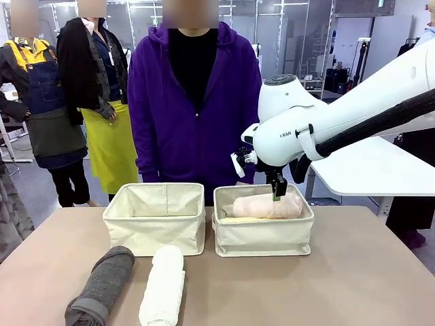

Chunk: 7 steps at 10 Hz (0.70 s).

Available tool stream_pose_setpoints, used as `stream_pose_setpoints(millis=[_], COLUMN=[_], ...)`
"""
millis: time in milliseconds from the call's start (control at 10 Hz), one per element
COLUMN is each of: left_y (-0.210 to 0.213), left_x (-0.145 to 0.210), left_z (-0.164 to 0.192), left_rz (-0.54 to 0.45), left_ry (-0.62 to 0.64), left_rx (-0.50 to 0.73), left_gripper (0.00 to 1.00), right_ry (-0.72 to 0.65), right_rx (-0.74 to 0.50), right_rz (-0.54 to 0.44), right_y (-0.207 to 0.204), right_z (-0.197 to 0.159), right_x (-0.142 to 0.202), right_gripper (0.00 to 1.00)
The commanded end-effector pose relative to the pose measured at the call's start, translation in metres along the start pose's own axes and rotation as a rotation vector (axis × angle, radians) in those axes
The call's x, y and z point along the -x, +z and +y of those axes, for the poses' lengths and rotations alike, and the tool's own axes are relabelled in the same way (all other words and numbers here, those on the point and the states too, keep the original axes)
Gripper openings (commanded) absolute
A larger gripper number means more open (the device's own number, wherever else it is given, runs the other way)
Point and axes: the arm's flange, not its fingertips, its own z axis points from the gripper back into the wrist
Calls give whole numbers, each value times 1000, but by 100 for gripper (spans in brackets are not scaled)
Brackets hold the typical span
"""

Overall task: Divide the towels into two baskets.
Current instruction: Pick up one hotel-folded towel from the bottom of the table and place it in the Fabric basket indicated by the person.

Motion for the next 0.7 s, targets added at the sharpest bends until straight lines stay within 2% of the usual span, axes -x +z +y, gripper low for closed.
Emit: stream_pose_setpoints(millis=[0, 600], left_y=[3, 3], left_x=[-2, -2], left_z=[1, 1], left_rz=[-17, -17], left_ry=[-22, -22], left_rx=[26, 26], left_gripper=[100, 100], right_ry=[8, -5], right_rx=[1, 4], right_rz=[0, 0], right_y=[3, 1], right_z=[-3, -2], right_x=[5, 3], right_gripper=[100, 100])
